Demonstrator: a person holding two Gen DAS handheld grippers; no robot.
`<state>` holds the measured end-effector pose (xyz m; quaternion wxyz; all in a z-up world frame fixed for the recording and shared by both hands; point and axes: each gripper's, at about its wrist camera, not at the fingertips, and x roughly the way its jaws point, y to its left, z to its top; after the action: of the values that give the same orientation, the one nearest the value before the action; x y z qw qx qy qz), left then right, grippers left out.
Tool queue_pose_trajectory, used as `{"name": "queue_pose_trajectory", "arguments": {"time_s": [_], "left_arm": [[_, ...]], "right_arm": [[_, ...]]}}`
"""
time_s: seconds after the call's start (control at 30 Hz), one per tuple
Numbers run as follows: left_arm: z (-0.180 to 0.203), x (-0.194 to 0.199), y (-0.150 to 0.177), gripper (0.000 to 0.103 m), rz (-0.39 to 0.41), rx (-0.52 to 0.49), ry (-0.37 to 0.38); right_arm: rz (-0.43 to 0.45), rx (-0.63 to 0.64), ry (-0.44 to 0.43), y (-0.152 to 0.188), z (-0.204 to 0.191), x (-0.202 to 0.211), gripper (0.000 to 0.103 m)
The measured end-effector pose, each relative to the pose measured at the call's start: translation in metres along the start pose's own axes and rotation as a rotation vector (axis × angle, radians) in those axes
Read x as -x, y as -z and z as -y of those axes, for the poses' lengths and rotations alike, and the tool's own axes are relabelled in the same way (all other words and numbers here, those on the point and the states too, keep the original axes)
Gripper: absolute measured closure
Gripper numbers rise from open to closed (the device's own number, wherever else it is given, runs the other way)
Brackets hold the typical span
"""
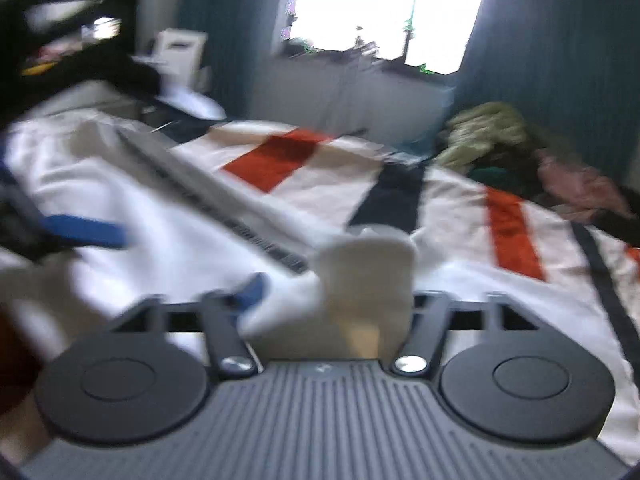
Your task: Fold clothes
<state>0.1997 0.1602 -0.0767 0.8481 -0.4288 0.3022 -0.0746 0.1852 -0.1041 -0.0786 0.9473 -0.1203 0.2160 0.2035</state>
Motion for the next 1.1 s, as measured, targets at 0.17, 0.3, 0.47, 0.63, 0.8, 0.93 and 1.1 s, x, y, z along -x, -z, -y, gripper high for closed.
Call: {"name": "queue_pose_trajectory", "arguments": {"time_s": [0.17, 0.3, 0.47, 0.63, 0.8, 0.93, 1.1], "left_arm": [[0.015, -0.015, 0.016, 0.006, -0.076, -0.107, 0.03], [0.034, -0.027, 0.038, 0.006, -0.118, -0.238, 0.03], [0.04, -0.038, 0.06, 0.007, -0.134, -0.31, 0.02], [0.034, -0.037, 0.065, 0.012, -0.107, -0.324, -0.001], [0.032, -0.032, 0.068, 0.012, -0.095, -0.327, 0.01], [0.031, -0.03, 0.071, 0.018, -0.08, -0.347, 0.013], [0.026, -0.027, 0.074, 0.018, -0.059, -0.328, 0.03]], "right_arm": [[-0.074, -0.025, -0.159, 0.001, 0.012, 0.038, 0.018], [-0.094, -0.134, -0.148, 0.006, 0.047, 0.081, 0.018], [-0.079, -0.306, 0.008, 0.017, 0.098, 0.116, 0.018], [-0.055, -0.478, 0.109, 0.04, 0.133, 0.121, 0.018], [-0.066, -0.565, 0.163, 0.058, 0.154, 0.104, 0.019], [-0.055, -0.625, 0.181, 0.067, 0.166, 0.094, 0.04], [-0.125, -0.644, 0.185, 0.081, 0.169, 0.079, 0.046]]}}
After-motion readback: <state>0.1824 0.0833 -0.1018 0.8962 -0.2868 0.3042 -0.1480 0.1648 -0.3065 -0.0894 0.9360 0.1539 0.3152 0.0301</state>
